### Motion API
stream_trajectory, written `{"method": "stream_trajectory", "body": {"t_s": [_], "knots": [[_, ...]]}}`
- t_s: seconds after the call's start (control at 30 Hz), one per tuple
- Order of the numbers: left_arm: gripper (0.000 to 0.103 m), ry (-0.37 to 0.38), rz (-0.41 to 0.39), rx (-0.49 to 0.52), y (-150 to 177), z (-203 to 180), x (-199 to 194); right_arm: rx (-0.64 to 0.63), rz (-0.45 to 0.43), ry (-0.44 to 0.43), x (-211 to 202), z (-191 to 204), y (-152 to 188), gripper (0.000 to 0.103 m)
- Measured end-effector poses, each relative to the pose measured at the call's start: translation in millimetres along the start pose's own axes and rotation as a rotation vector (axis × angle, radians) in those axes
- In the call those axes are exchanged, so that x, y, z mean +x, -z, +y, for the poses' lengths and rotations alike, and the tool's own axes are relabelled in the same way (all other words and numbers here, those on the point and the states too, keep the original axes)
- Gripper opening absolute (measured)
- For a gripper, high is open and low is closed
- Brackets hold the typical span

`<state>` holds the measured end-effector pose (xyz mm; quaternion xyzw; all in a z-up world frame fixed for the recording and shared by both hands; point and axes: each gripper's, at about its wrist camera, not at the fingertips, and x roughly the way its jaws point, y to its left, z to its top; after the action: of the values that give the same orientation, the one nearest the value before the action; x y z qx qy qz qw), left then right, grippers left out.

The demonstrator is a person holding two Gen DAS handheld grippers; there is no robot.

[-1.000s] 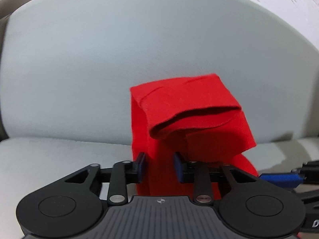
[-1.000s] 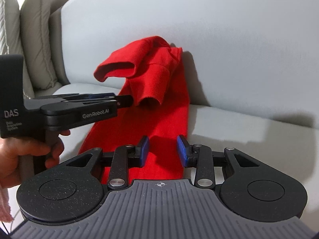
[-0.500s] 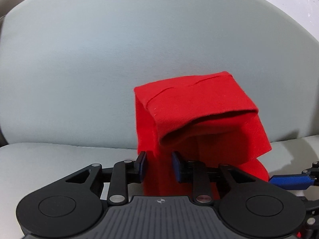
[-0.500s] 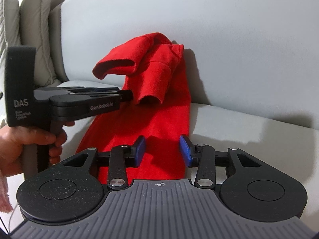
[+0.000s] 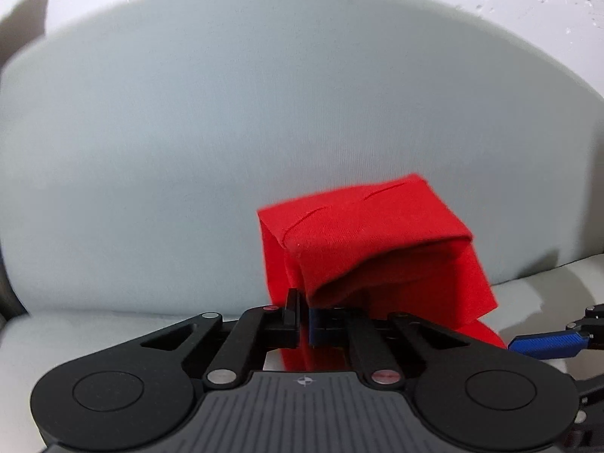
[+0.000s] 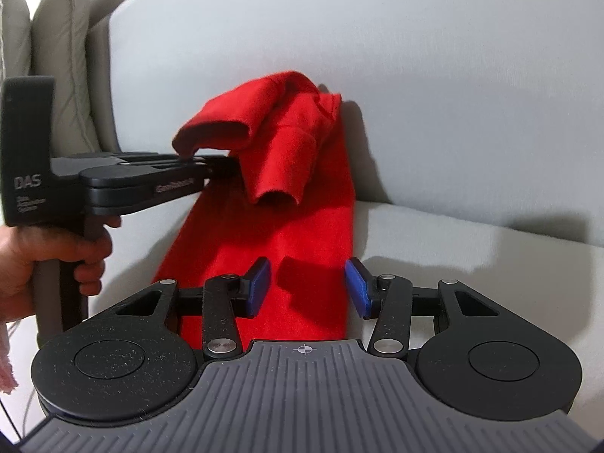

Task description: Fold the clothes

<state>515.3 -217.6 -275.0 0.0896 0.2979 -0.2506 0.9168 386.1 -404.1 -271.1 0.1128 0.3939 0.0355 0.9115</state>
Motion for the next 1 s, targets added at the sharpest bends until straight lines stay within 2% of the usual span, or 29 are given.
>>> {"method": "stream_trajectory", "body": {"t_s": [0.1,0.17,0.2,0.27,0.33,0.37,0.4,0.47,0.5,0.53,0.57,0.6,0.63,0.67,0.7,0.73,0.77,0.8,0.83,0.87,0.9,0.93,1.0], "knots": [[0.003,-0.032,0.010,0.013,1,5,7,-0.008,-0.003,-0.004,1,6,-4,0.050],[0.005,-0.060,0.062,-0.006,7,7,23,-0.013,-0.004,-0.006,2,11,-6,0.050],[0.009,-0.077,0.104,-0.021,11,7,33,-0.016,0.010,-0.001,4,13,-7,0.050],[0.013,-0.116,0.112,-0.059,15,5,37,-0.018,0.037,0.009,7,16,-7,0.050],[0.031,-0.143,0.106,-0.105,15,4,35,-0.010,0.033,0.013,3,16,-6,0.050],[0.052,-0.158,0.095,-0.138,14,5,26,-0.002,0.029,0.010,-2,15,-5,0.050],[0.056,-0.172,0.083,-0.168,13,6,16,0.007,0.028,0.010,-6,13,-5,0.050],[0.055,-0.184,0.071,-0.180,15,5,-7,0.024,0.030,0.009,-14,11,-4,0.050],[0.050,-0.189,0.065,-0.186,16,4,-19,0.040,0.040,0.005,-21,10,-2,0.050],[0.045,-0.175,0.061,-0.189,18,2,-28,0.052,0.055,-0.004,-25,10,-1,0.046],[0.031,-0.119,0.062,-0.198,25,-4,-45,0.057,0.069,-0.015,-27,12,1,0.033],[0.019,-0.066,0.065,-0.206,30,-9,-59,0.057,0.093,-0.048,-32,16,5,0.028],[0.016,-0.029,0.087,-0.199,29,-9,-58,0.044,0.109,-0.071,-34,21,10,0.024],[0.013,0.028,0.149,-0.148,42,-24,-62,0.029,0.123,-0.068,-34,22,14,0.019],[0.009,0.014,0.218,-0.068,58,-35,-65,-0.021,0.164,0.000,-30,21,23,0.017],[0.007,-0.024,0.297,-0.010,71,-38,-63,-0.070,0.206,0.068,-27,19,33,0.000],[0.004,-0.110,0.427,0.049,92,-45,-60,-0.112,0.245,0.139,-24,17,42,0.000],[0.005,-0.136,0.435,0.009,102,-54,-74,-0.059,0.252,0.229,-35,-1,51,0.000],[0.005,-0.146,0.453,-0.061,100,-49,-84,-0.004,0.270,0.285,-45,-12,53,0.000],[0.008,-0.146,0.462,-0.107,97,-47,-92,0.020,0.272,0.288,-54,-16,55,0.006],[0.009,-0.142,0.460,-0.139,95,-47,-103,0.043,0.266,0.267,-68,-20,57,0.007],[0.011,-0.137,0.447,-0.140,94,-49,-112,0.065,0.260,0.246,-83,-23,58,0.012],[0.019,-0.116,0.427,-0.126,91,-62,-135,0.111,0.229,0.175,-115,-20,63,0.013]]}}
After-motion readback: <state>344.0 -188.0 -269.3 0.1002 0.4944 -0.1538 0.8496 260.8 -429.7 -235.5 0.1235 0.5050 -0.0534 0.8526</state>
